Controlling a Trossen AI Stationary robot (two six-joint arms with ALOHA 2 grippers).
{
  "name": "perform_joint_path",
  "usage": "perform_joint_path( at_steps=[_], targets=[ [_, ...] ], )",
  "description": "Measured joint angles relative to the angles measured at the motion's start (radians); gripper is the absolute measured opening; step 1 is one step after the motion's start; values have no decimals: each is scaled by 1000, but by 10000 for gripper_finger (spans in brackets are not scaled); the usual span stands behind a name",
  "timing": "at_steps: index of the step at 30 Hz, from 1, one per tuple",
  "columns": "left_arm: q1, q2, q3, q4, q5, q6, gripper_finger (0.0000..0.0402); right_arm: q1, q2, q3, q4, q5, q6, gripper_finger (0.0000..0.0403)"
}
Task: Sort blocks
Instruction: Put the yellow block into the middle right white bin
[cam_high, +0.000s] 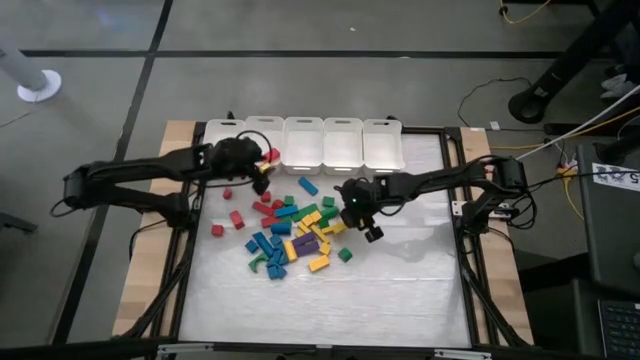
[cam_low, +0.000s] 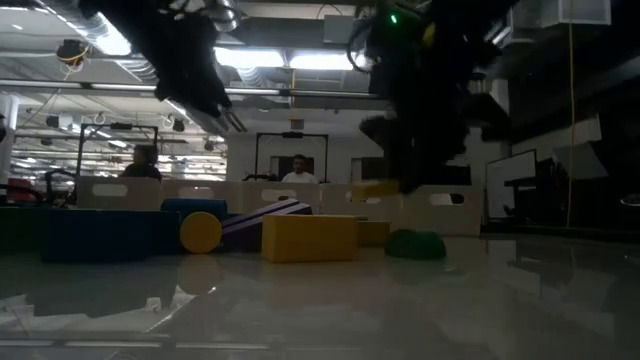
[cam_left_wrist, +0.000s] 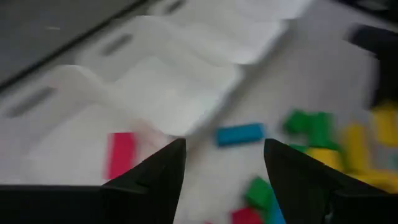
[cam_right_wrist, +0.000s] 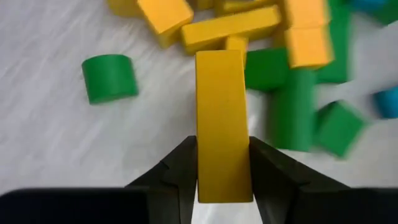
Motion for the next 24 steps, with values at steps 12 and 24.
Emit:
perform_joint_path(
  at_steps=[12, 24],
  targets=[
    [-174, -34, 0, -131, 42, -117, 205, -86, -2, 278, -151, 419, -210, 129],
    [-327, -29, 0, -136, 55, -126, 205, -365, 25, 289, -144, 321, -221, 132]
  ],
)
